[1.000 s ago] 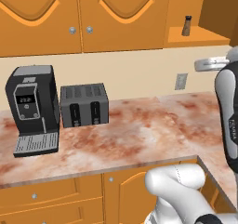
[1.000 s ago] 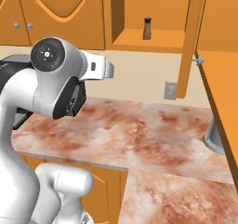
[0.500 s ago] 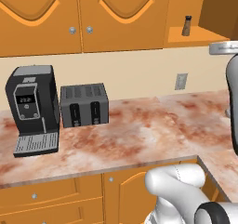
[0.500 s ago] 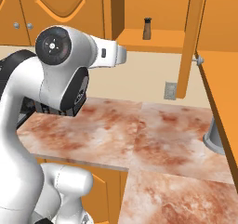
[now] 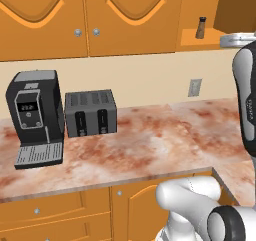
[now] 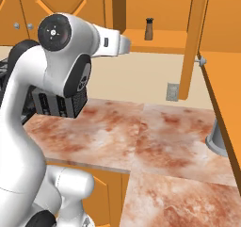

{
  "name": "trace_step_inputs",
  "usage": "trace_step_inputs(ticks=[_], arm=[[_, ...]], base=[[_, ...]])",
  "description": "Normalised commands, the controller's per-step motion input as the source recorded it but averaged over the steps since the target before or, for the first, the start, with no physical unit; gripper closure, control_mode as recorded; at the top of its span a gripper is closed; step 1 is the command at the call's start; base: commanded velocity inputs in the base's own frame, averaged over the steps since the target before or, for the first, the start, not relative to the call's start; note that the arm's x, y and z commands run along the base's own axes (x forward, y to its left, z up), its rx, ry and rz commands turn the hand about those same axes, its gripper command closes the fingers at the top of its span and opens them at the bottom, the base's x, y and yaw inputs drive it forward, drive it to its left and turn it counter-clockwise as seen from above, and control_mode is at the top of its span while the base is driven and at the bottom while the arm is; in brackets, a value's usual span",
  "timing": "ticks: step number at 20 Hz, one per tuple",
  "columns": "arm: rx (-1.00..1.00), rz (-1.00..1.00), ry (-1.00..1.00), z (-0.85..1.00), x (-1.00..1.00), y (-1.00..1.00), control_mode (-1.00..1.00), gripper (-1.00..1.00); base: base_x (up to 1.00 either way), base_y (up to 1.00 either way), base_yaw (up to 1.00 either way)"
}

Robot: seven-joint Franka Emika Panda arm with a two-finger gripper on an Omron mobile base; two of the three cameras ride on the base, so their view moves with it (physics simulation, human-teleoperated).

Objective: Retrieve the shaker from the cabinet and place it next the steak on a plate on the dining table.

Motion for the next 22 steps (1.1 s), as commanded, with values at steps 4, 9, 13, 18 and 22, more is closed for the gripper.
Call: trace_step_inputs(ticks=[4,9,13,18,22], arm=[[0.0,0.0,0.0,0.07,0.39,-0.18,-1.0,-1.0],[0.0,0.0,-0.08,0.0,0.29,-0.18,-1.0,-1.0],[0.0,0.0,-0.03,0.0,0.3,-0.28,-1.0,-1.0],[0.0,0.0,0.0,0.0,0.32,-0.33,-1.0,-1.0],[0.0,0.0,0.0,0.0,0.34,-0.07,-1.0,-1.0]], base=[[0.0,0.0,0.0],[0.0,0.0,0.0],[0.0,0.0,0.0],[0.0,0.0,0.0],[0.0,0.0,0.0]])
